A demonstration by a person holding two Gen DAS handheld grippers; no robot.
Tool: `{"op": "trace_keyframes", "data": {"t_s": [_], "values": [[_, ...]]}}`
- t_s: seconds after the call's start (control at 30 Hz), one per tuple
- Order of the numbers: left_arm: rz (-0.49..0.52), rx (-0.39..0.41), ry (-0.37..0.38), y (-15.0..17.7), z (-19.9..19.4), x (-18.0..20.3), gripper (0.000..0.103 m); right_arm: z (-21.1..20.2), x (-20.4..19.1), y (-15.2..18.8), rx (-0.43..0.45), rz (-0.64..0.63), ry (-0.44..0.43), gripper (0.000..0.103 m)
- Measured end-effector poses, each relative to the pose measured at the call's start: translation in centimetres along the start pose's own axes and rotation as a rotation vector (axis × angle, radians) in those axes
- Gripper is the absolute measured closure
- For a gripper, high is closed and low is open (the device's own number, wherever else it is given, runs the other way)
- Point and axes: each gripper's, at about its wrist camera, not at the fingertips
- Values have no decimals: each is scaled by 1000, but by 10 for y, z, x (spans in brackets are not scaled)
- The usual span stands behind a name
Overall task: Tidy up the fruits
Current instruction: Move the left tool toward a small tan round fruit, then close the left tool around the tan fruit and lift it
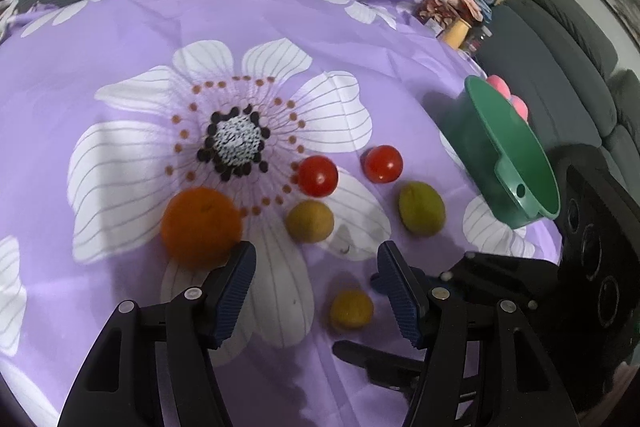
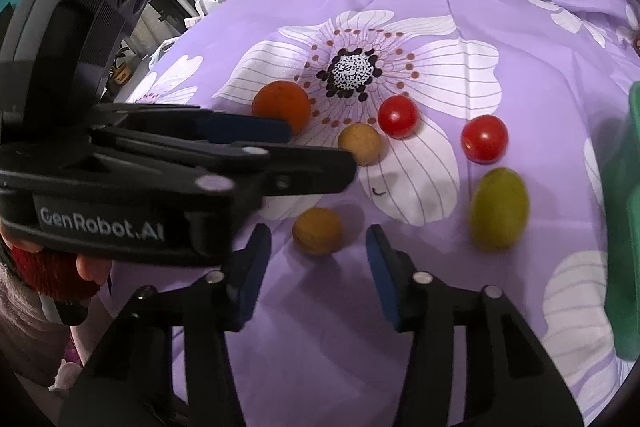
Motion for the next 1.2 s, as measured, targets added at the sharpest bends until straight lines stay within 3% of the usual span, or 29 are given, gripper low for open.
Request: {"op": "trace_keyframes", "data": {"t_s": [0.1, 0.4, 0.47, 0.57, 0.77, 1.2], "values": [[16, -4, -2, -3, 6, 4, 39, 0, 4, 0, 8, 2, 10, 75], [98, -9, -124, -12, 32, 20, 55, -16, 24, 13, 24, 50, 31, 75], [115, -5, -152, -12, 35, 22, 67, -20, 28, 15, 29, 62, 36, 75], [120, -4, -172, -12, 36, 22, 74, -24, 32, 16, 36, 80, 47, 75], [105, -19, -198, -11, 34, 23, 75, -37, 37, 22, 68, 105, 66, 75], [76, 26, -121, 7, -16, 40, 75, -67, 34, 30, 128, 119, 84, 75]]}}
Point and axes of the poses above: each gripper's, at about its wrist camera, not at the fingertips, and z roughly the way its jaws point, x to its right, y to its underside, and after that the axes turned 5 degrees about -z, right-handed
